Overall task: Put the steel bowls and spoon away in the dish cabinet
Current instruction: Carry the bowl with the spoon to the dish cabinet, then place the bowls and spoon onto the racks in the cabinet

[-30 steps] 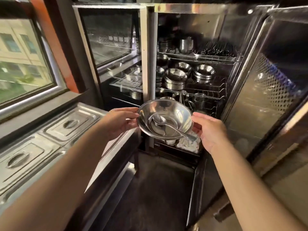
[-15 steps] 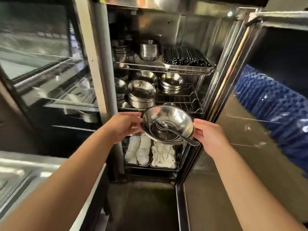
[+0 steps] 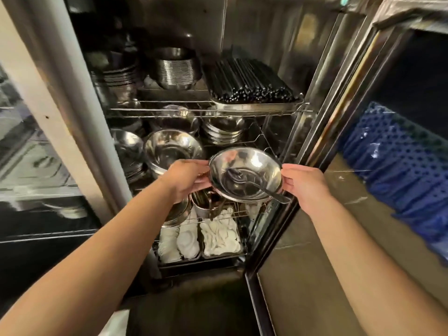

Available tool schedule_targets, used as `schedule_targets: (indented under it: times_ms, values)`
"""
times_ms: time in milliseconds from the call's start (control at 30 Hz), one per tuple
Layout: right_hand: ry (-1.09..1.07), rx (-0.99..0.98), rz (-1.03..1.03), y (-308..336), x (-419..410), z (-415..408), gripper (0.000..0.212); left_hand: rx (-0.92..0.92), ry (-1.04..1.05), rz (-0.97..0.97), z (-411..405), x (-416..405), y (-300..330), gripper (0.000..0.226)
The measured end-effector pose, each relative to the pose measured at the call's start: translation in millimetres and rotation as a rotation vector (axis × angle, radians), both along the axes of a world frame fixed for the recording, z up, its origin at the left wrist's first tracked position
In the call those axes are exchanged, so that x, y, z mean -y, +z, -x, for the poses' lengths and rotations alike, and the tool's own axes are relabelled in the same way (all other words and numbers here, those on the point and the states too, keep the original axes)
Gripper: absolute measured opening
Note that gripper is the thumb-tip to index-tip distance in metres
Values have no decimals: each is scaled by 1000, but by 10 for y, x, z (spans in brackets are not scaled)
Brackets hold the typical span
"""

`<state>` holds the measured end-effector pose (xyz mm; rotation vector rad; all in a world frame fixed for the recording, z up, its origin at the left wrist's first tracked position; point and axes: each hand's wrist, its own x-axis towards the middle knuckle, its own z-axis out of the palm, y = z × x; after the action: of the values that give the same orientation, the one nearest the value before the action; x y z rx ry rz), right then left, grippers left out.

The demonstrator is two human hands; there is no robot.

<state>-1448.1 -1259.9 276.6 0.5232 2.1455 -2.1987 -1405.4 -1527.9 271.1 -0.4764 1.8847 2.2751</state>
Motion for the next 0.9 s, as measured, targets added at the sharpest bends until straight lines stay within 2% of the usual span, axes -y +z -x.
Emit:
schedule_targets:
  times_ms: [200,367,467,600,700,900]
  values:
    - [38,19,-105,-105,-52,596,18,19,3,39,426,-242,3,11]
    - [93,61,-238,-161,-39,1185,8,63,73,91,885,-422,-22,13]
    - [114,52,-360,-232,14,1458,21,80,174,60,1129,-542,-62,14]
    - [178,35,-441,-354,88,1682,43,66,226,98,1362,-676,-161,20]
    - [203,63,-471,-426,119,1793,60,104,273,47,1485,-718,-240,17]
    - [193,93,-473,-538,144,1934,36,158,308,-45,1686,-732,-359,23]
